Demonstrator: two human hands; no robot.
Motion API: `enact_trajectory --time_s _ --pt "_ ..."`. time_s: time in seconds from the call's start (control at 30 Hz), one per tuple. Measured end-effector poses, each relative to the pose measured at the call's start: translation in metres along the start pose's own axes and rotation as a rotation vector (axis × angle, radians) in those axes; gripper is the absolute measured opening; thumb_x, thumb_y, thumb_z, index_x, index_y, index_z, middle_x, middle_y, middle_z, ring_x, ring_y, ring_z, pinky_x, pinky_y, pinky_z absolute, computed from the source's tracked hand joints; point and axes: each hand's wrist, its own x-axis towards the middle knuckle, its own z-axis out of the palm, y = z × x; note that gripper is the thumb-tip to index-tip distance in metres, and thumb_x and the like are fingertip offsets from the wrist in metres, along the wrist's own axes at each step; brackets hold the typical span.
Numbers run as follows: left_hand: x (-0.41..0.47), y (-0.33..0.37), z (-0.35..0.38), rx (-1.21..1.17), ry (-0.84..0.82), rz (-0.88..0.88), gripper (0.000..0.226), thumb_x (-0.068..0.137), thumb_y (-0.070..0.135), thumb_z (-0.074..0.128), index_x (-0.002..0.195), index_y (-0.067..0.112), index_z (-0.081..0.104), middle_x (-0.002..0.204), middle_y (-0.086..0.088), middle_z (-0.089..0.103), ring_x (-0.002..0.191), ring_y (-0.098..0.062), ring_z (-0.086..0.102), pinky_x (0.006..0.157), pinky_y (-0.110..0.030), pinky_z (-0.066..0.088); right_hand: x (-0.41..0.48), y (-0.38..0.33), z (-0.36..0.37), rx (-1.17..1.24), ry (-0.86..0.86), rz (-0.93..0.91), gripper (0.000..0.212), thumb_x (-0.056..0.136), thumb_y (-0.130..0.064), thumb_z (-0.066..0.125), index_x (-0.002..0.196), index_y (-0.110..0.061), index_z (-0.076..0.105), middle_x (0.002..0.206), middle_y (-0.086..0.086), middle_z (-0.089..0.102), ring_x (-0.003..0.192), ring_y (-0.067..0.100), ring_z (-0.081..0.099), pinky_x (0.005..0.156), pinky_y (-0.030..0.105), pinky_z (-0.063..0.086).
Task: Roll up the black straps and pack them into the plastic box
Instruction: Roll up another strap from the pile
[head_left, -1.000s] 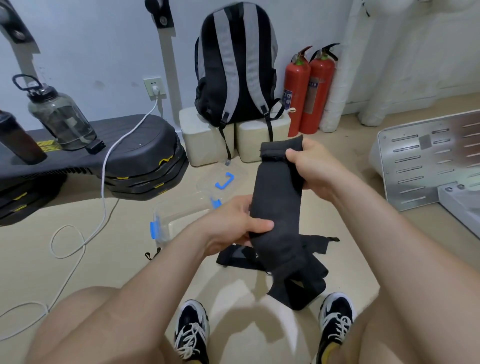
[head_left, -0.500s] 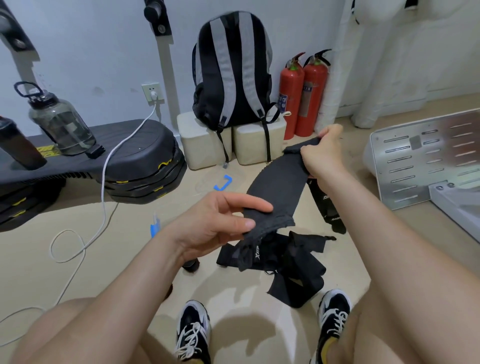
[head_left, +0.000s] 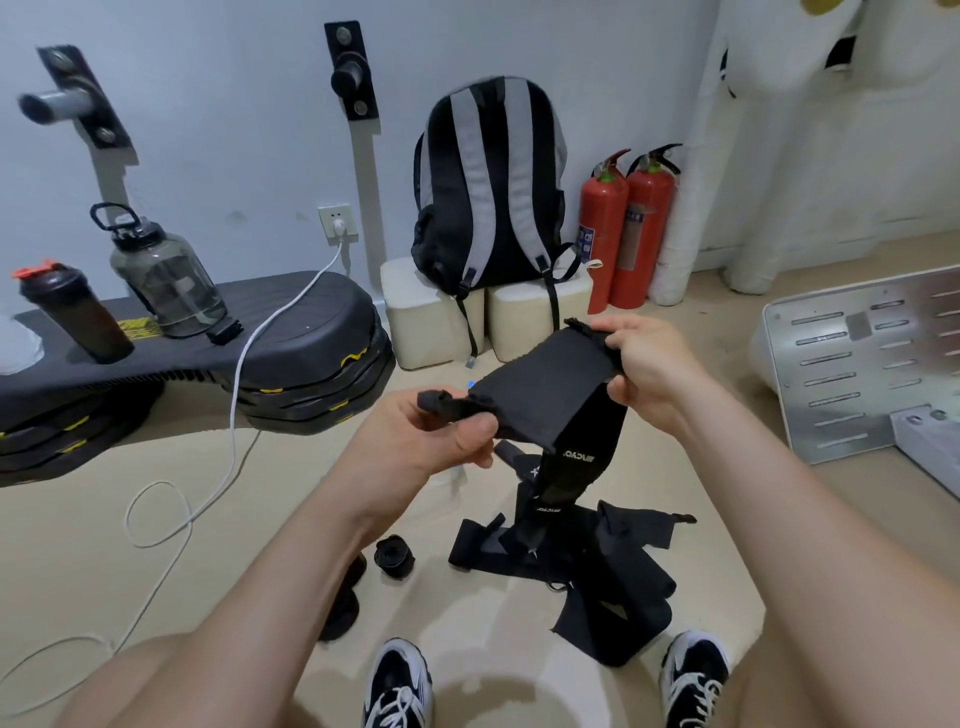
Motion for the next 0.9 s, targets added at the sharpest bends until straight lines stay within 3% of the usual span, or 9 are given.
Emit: enact_trajectory --time_s 0.13,0.27,0.37,0.43,0.5,0.57,0.67,0.77,0.9 --pt "0.004 -0.002 -0.004 -0.063 0.095 -0.112 0.002 0.09 0.01 0.068 0.09 0.011 0.069 0.093 -0.009 0.077 0.085 -0.022 0.072 0.081 -0.033 0.057 -0.009 -0.006 0.002 0.256 -0.05 0.061 0.043 0.099 0.009 0.029 0.121 -0.009 0.06 0.113 0.014 0.055 0.078 0.019 0.057 0.04 0.018 0.048" --pt "0.007 0.0 -0.006 -0.03 0.089 -0.198 0.015 0.093 -0.005 0.057 0.082 0.006 0.057 0.076 -0.009 0.071 0.079 -0.028 0.074 0.071 -0.03 0.059 -0.014 -0.007 0.005 0.525 -0.008 0.039 0.043 0.094 0.019 0.026 0.093 -0.007 0.06 0.108 0.014 0.052 0.098 0.029 0.057 0.057 0.033 0.06" --pt "0.007 0.0 -0.005 0.036 0.032 -0.234 0.007 0.093 0.006 0.063 0.088 0.001 0.064 0.08 -0.012 0.071 0.08 -0.025 0.074 0.074 -0.029 0.06 -0.016 -0.002 0.011 0.356 -0.004 -0.092 0.046 0.093 0.018 0.029 0.082 -0.008 0.065 0.104 0.008 0.055 0.112 0.029 0.056 0.08 0.037 0.06" --pt "0.008 -0.002 -0.004 0.072 0.025 -0.26 0.016 0.092 0.013 0.066 0.094 -0.003 0.067 0.085 -0.015 0.072 0.085 -0.024 0.074 0.08 -0.03 0.06 -0.02 0.003 0.016 0.166 -0.034 -0.214 0.048 0.094 0.014 0.033 0.079 -0.014 0.07 0.102 0.001 0.061 0.113 0.026 0.058 0.094 0.038 0.057" --pt "0.01 -0.001 -0.005 0.068 0.02 -0.293 0.017 0.091 0.014 0.067 0.092 -0.003 0.067 0.084 -0.012 0.073 0.092 -0.028 0.074 0.083 -0.03 0.06 -0.021 0.006 0.02 -0.015 -0.063 -0.306 0.044 0.094 0.005 0.043 0.087 -0.023 0.075 0.096 -0.004 0.066 0.105 0.025 0.064 0.101 0.044 0.053" --pt "0.011 0.002 -0.006 0.017 0.003 -0.328 0.016 0.09 0.012 0.066 0.088 -0.004 0.063 0.082 -0.013 0.071 0.094 -0.031 0.074 0.08 -0.029 0.06 -0.023 0.009 0.021 -0.101 -0.148 -0.339 0.033 0.095 -0.005 0.054 0.116 -0.024 0.07 0.112 0.0 0.064 0.105 0.021 0.066 0.099 0.046 0.054" --pt "0.011 0.003 -0.003 -0.025 0.037 -0.347 0.021 0.091 0.0 0.062 0.073 0.003 0.052 0.077 -0.015 0.069 0.086 -0.031 0.075 0.07 -0.027 0.059 -0.024 0.007 0.016 -0.159 -0.307 -0.263 0.068 0.092 -0.018 0.07 0.15 -0.029 0.037 0.152 0.003 0.029 0.125 0.023 0.055 0.089 0.042 0.059" --pt "0.012 0.003 -0.001 -0.015 0.067 -0.325 0.033 0.09 -0.009 0.058 0.066 0.01 0.047 0.074 -0.014 0.071 0.08 -0.031 0.075 0.061 -0.024 0.058 -0.027 0.006 0.011 -0.185 -0.379 -0.186 0.092 0.087 -0.024 0.076 0.156 -0.039 0.018 0.162 -0.001 0.008 0.131 0.026 0.048 0.082 0.039 0.062" --pt "0.015 -0.001 -0.002 0.076 0.156 -0.271 0.036 0.087 -0.013 0.059 0.065 0.011 0.044 0.062 -0.004 0.063 0.068 -0.025 0.073 0.055 -0.022 0.055 -0.027 0.006 0.006 -0.245 -0.394 -0.174 0.11 0.079 -0.03 0.083 0.156 -0.045 0.006 0.165 -0.002 0.003 0.14 0.025 0.037 0.086 0.039 0.06"
